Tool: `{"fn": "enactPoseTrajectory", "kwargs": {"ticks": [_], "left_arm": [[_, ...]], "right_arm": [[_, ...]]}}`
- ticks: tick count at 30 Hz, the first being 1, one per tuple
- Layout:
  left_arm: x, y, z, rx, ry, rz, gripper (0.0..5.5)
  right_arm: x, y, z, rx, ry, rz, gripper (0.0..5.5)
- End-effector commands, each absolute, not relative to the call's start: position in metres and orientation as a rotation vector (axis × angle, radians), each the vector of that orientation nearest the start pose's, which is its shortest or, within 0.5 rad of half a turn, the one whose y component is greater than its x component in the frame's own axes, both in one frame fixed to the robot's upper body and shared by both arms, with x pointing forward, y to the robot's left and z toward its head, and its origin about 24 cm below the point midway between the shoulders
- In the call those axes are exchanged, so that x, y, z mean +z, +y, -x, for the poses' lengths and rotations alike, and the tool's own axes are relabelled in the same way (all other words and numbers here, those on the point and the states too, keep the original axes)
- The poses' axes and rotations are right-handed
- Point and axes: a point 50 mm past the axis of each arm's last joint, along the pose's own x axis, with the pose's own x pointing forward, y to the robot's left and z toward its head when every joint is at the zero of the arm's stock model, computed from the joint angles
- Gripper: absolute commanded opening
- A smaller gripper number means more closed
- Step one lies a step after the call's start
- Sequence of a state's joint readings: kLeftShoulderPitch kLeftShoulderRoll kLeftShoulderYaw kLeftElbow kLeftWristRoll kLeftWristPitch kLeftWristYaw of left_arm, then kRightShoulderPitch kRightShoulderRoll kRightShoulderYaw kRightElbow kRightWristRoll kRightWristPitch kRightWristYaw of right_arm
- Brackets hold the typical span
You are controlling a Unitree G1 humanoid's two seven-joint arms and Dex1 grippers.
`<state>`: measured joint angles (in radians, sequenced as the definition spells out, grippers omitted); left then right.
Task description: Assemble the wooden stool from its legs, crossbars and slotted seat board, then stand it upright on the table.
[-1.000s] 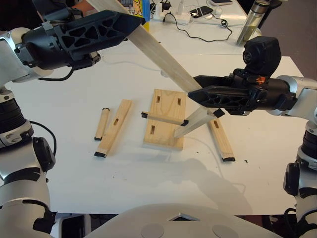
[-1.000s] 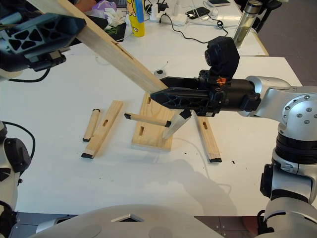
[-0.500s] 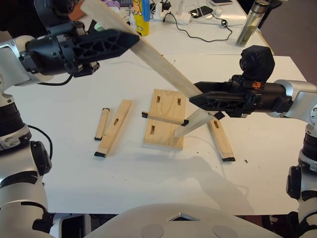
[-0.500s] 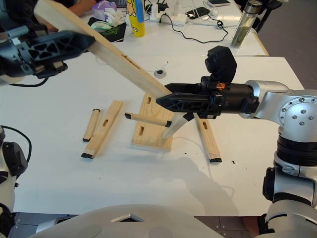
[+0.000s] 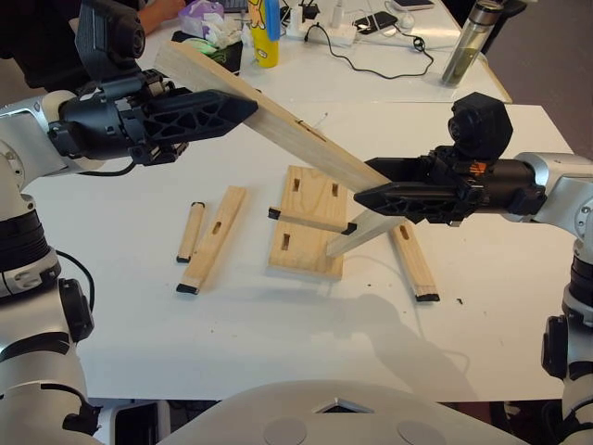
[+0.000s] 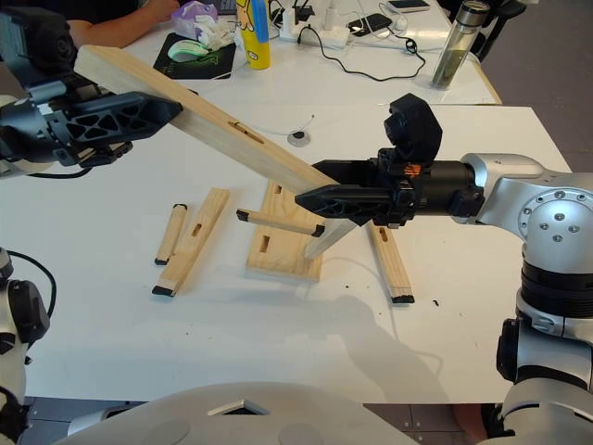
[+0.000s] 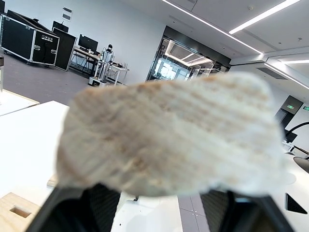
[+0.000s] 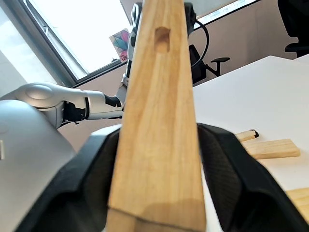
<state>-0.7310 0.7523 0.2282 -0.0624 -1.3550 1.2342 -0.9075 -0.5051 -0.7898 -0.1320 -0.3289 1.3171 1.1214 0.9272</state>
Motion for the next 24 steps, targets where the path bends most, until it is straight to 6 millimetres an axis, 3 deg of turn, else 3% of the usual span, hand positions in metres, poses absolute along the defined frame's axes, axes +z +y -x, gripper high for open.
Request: {"fn": "enactPoseTrajectory", "kwargs": {"ticks": [1,3,9,12,18,24], "left_arm": [[0.271,0.178,-0.259,-1.538,0.168,0.452,2.08],[0.276,0.182,-0.259,-1.527,0.135,0.463,2.08],[0.294,0.198,-0.259,-1.497,0.033,0.498,2.08],[0.306,0.208,-0.259,-1.465,-0.019,0.509,2.08],[0.318,0.241,-0.256,-1.288,-0.06,0.442,2.07],[0.311,0.256,-0.26,-1.136,-0.033,0.381,2.07]], "right_arm": [[0.223,-0.163,-0.233,1.533,0.267,-0.334,3.26],[0.23,-0.168,-0.24,1.494,0.21,-0.346,3.61],[0.244,-0.19,-0.24,1.42,0.127,-0.356,3.63],[0.242,-0.211,-0.235,1.349,0.148,-0.369,3.63],[0.196,-0.241,-0.215,1.13,0.409,-0.225,3.63],[0.153,-0.22,-0.19,1.131,0.598,-0.069,3.63]]}}
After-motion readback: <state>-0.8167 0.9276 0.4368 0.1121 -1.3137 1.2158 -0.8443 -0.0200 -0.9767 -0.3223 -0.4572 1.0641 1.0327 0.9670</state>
